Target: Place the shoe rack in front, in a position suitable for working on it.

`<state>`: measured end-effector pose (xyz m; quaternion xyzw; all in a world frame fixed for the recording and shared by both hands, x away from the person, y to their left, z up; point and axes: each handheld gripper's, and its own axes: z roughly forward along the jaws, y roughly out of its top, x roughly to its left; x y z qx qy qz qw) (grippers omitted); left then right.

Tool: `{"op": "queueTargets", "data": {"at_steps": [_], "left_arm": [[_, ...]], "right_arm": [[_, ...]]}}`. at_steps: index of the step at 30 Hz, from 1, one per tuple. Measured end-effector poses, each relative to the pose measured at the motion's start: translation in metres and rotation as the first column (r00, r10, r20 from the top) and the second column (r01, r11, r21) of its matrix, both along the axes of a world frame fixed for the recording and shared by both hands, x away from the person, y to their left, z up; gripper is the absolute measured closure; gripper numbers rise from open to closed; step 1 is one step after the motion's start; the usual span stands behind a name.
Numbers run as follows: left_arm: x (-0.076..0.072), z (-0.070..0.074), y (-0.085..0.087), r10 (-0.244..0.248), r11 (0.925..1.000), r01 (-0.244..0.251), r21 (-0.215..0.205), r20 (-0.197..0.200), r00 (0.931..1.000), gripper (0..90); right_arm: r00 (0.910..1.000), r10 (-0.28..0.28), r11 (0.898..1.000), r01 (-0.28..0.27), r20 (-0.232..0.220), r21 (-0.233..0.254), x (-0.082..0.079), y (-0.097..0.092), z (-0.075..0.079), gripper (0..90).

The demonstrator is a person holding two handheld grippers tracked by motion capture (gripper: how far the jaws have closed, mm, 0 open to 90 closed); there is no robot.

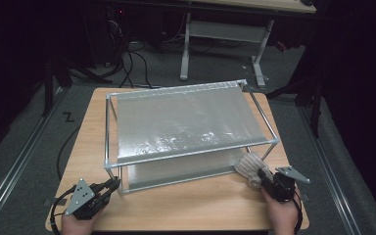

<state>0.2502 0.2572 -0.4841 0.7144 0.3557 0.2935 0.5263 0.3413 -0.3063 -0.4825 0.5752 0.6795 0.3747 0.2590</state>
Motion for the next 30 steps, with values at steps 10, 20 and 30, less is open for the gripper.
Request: {"op": "queueTargets", "data": {"at_steps": [10,20,30], "left_arm": [[0.029,0.004,0.018,0.172,0.9846,-0.174,-0.021,-0.056,0.9835,81.3],[0.035,0.0,0.03,0.25,0.968,-0.25,-0.019,-0.016,0.9681,80.9],[0.034,-0.001,0.038,0.252,0.967,-0.253,-0.031,-0.015,0.9675,80.9]], "right_arm": [[0.9878,0.147,0.989,-0.148,0.05,0.019,-0.025,0.026,0.017,72.7],[0.9956,0.061,0.997,-0.057,0.072,-0.05,-0.082,-0.005,0.019,72.8],[0.9811,-0.087,0.991,0.103,0.173,-0.088,-0.05,-0.015,0.033,72.7]]}}
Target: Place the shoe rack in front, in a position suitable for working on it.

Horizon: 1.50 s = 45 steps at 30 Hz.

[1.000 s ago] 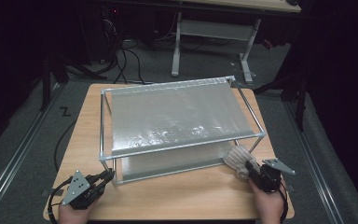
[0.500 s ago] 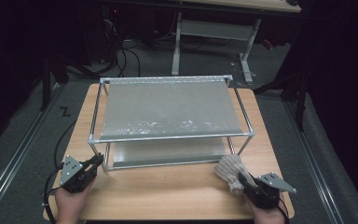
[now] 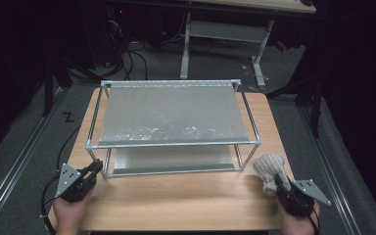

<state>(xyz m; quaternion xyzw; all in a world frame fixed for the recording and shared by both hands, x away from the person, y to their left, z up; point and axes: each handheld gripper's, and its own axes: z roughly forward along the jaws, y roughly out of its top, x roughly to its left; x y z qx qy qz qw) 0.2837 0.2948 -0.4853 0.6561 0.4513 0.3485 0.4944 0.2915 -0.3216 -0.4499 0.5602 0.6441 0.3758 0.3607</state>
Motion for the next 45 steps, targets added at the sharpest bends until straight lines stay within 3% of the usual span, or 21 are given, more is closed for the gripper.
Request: {"op": "queueTargets", "data": {"at_steps": [3,10,17,21,27,36,40,45], "left_arm": [[-0.001,0.0,0.002,0.001,1.0,-0.001,-0.002,-0.001,1.0,81.0],[-0.001,0.0,0.007,0.008,1.0,-0.008,-0.002,0.002,1.0,81.0],[-0.002,-0.001,0.007,0.007,1.0,-0.007,-0.001,0.008,0.9999,80.9],[-0.002,-0.001,0.007,0.003,1.0,-0.003,-0.001,0.008,1.0,80.9],[-0.002,-0.002,0.008,0.001,1.0,-0.001,-0.006,0.014,0.9999,80.9],[-0.002,-0.002,0.008,-0.002,1.0,0.002,-0.008,0.015,0.9999,81.0],[-0.002,-0.002,0.008,-0.004,1.0,0.004,-0.004,0.015,0.9999,80.9],[-0.002,-0.002,0.008,-0.005,1.0,0.005,0.002,0.019,0.9998,80.9]], "right_arm": [[0.9996,0.009,1.0,-0.008,0.027,-0.021,0.012,0.005,0.007,72.6],[0.995,0.022,1.0,-0.023,0.097,0.004,0.031,0.018,0.034,72.6],[0.9792,0.072,0.997,-0.074,0.19,0.006,0.023,0.038,0.066,72.5],[0.9729,0.115,0.993,-0.118,0.2,0.0,0.017,0.047,0.071,72.6],[0.976,0.153,0.988,-0.155,0.156,0.005,0.02,0.051,0.059,72.7],[0.9843,0.177,0.984,-0.177,0.002,-0.008,0.027,0.058,0.009,72.7],[0.9802,0.185,0.982,-0.187,-0.07,-0.023,0.032,0.059,-0.008,72.7],[0.9682,0.201,0.978,-0.207,-0.149,-0.025,0.039,0.059,-0.025,72.7]]}}
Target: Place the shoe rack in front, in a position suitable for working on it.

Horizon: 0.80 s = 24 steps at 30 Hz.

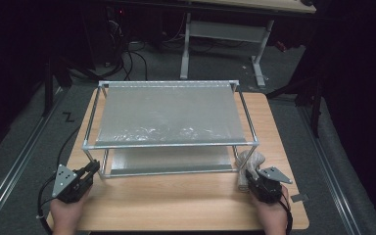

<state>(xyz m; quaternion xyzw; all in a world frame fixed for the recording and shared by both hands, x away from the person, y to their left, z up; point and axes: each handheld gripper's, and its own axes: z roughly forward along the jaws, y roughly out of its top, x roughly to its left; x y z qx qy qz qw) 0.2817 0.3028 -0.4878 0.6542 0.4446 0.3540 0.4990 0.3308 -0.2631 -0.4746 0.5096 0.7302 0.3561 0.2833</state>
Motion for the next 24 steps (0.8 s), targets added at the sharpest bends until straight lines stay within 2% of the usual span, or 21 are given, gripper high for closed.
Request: {"op": "queueTargets", "data": {"at_steps": [3,16,20,24], "left_arm": [[0.0,0.0,0.0,-0.002,1.0,0.002,0.004,0.001,1.0,80.8],[0.0,0.0,0.0,-0.002,0.9999,0.002,0.01,-0.002,1.0,80.8],[0.0,0.0,0.0,-0.002,0.9999,0.002,0.012,-0.001,1.0,80.7],[0.0,0.0,0.0,0.0,0.9999,0.0,0.013,0.001,1.0,80.7]], "right_arm": [[1.0,-0.001,1.0,0.001,-0.009,0.01,0.0,0.0,0.0,72.6],[0.9999,0.002,1.0,-0.003,0.012,0.031,-0.001,-0.002,0.013,72.4],[0.9996,0.0,0.999,-0.001,0.03,0.034,-0.001,-0.002,0.019,72.3],[0.9979,-0.001,0.999,-0.002,0.066,0.039,-0.003,-0.002,0.03,72.2]]}}
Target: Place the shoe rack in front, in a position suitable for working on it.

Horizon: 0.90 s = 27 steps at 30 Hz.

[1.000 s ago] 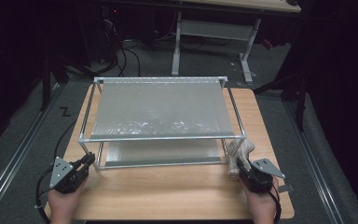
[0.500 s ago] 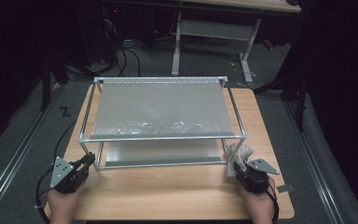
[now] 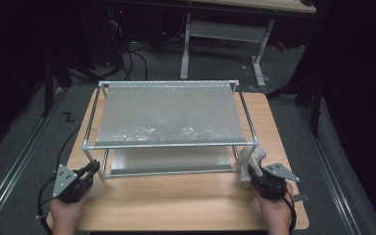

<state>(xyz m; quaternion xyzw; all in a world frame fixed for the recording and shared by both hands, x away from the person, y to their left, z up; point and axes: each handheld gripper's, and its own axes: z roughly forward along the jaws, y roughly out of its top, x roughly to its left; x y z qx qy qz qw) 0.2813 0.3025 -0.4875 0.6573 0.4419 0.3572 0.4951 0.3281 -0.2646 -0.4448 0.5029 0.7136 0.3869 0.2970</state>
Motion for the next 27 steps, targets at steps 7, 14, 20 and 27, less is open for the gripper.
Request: {"op": "queueTargets", "data": {"at_steps": [7,14,20,27], "left_arm": [[0.0,0.0,0.0,-0.002,1.0,0.002,0.0,0.0,1.0,80.7],[0.0,0.0,0.0,-0.003,1.0,0.003,0.001,0.002,1.0,80.7],[0.0,0.0,0.0,-0.005,1.0,0.005,0.002,0.002,1.0,80.6],[0.0,0.0,0.0,-0.005,1.0,0.005,0.001,0.002,1.0,80.7]], "right_arm": [[0.9967,0.003,1.0,-0.004,0.081,0.018,-0.006,-0.002,0.029,72.2],[0.9863,0.004,0.999,-0.009,0.165,0.032,-0.011,-0.003,0.059,72.1],[0.9808,-0.002,0.999,-0.008,0.195,0.047,-0.013,-0.005,0.068,72.1],[0.9827,0.0,0.999,-0.009,0.185,0.049,-0.012,-0.005,0.062,72.2]]}}
